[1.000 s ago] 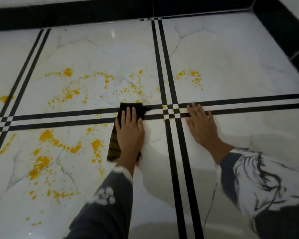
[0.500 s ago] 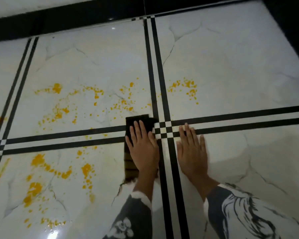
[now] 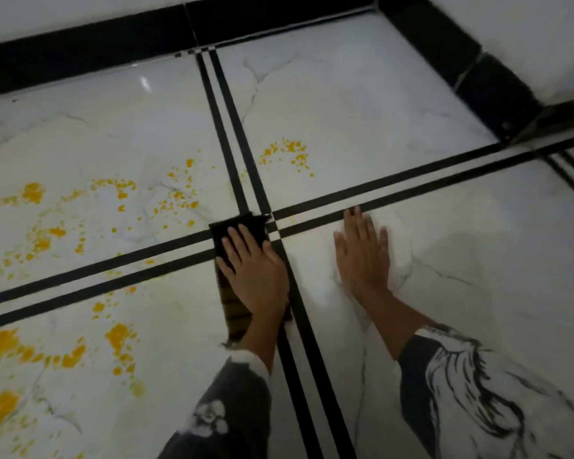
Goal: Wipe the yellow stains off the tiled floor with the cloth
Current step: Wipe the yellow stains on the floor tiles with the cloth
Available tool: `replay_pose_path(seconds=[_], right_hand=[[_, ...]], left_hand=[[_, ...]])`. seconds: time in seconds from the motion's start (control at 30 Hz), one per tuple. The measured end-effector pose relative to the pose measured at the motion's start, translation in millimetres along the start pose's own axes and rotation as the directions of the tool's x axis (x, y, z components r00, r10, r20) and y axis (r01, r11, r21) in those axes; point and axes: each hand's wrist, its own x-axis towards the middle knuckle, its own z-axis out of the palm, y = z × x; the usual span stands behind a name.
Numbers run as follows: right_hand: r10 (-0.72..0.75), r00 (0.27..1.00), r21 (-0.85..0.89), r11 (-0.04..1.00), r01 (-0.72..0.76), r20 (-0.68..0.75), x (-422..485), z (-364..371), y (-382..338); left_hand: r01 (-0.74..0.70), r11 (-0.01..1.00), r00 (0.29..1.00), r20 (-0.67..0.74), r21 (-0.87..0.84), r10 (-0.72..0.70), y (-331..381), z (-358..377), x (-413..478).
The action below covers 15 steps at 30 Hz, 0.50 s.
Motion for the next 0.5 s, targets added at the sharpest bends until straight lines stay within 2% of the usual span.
replay_pose_path(seconds=[0.07,0.13,0.17,0.2,0.23,0.3,0.37,0.43,0.5], right_hand=[[0.016,0.998,-0.039,0.999,-0.013,0.065,-1.0,-8.2,27.8],[-0.012,0.999,-0.081,0.997,0.016,0.052,0.4,-11.1,41.1],[-0.030,0.999,-0.089,0.995,0.034,0.045,1.3,-10.4,45.1],[-0.041,0.998,-0.081,0.996,0.044,0.043,1.8,-9.1,48.3],[-0.044,0.998,-0.068,0.997,0.046,0.040,1.1,-6.6,51.5],[-0.031,0.999,-0.050,0.998,0.032,0.030,-2.7,-5.7,54.8],[-0.016,1.000,-0.059,0.998,0.017,0.013,-4.8,-3.4,54.9],[-0.003,1.000,-0.077,0.997,0.004,0.013,-2.6,-2.2,55.2],[-0.009,1.000,-0.083,0.996,0.010,0.013,-1.0,0.1,56.8]], left_hand=[[-0.256,0.966,0.959,0.140,0.042,0.248,19.3,1.4,-15.3],[-0.518,0.853,0.836,0.242,0.055,0.492,33.3,2.5,8.7],[-0.585,0.810,0.788,0.266,0.046,0.555,36.1,3.0,30.2],[-0.588,0.807,0.788,0.260,0.049,0.558,35.5,3.8,51.2],[-0.537,0.841,0.826,0.239,0.062,0.510,31.0,4.2,66.1],[-0.350,0.933,0.931,0.146,0.087,0.335,16.8,6.5,67.8],[-0.215,0.973,0.976,0.052,0.083,0.211,14.7,8.7,31.8],[-0.258,0.966,0.965,0.053,0.023,0.257,30.4,12.6,-9.6],[-0.371,0.927,0.916,0.143,-0.046,0.374,53.8,18.3,-25.3]])
